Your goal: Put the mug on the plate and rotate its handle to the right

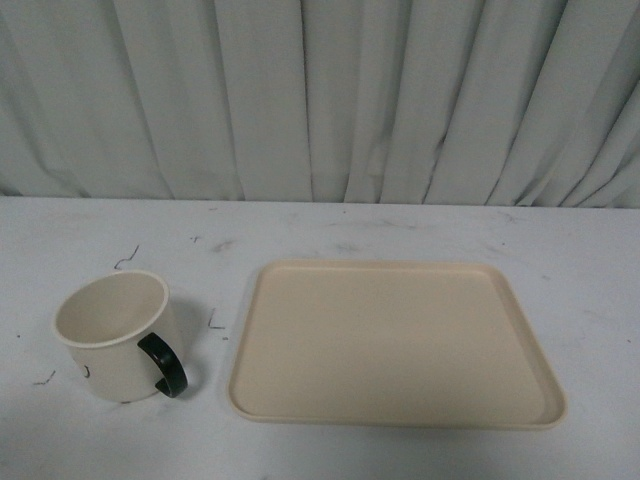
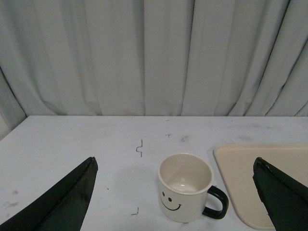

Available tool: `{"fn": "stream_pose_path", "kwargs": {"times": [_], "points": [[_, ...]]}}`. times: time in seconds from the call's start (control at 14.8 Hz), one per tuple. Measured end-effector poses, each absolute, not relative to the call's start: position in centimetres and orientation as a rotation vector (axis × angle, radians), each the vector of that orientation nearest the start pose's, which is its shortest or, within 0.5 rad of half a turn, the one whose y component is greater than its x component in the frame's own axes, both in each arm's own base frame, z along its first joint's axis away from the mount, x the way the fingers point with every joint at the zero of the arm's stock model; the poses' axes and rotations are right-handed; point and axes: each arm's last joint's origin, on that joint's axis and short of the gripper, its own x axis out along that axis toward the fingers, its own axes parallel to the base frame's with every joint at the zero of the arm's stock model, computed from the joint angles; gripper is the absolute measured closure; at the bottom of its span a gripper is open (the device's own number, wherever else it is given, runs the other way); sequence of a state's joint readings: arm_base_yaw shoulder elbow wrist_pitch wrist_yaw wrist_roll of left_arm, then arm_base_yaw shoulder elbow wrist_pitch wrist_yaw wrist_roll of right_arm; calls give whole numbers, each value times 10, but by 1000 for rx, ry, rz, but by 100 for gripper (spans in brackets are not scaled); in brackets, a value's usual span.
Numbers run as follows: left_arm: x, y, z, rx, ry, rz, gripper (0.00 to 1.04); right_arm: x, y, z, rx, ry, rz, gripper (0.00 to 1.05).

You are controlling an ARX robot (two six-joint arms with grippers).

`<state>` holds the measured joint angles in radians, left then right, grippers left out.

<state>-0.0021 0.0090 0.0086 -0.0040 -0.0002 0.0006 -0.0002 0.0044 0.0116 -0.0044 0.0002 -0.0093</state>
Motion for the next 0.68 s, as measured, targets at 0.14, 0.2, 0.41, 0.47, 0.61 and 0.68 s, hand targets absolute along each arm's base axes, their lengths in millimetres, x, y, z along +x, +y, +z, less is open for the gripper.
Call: {"fn": "stream_pose_path", "kwargs": {"times": [0.14,0.2,0.41,0.47,0.61,0.68], "points": [[109,3,176,3,-14,-16,7,97,0,167,-9,-3,0,6],[120,4,179,15,44,-42,7,97,0,167,-9,-3,0,6],[170,8,188,70,299,-138,7,97,0,167,-9,-3,0,6],[191,9,190,82,378,-155,7,97,0,167,-9,-3,0,6],[231,14,187,73,524,-167,7,97,0,167,-9,-3,0,6],[250,18,182,65,583,-161,7,97,0,167,-9,-3,0,6]]}}
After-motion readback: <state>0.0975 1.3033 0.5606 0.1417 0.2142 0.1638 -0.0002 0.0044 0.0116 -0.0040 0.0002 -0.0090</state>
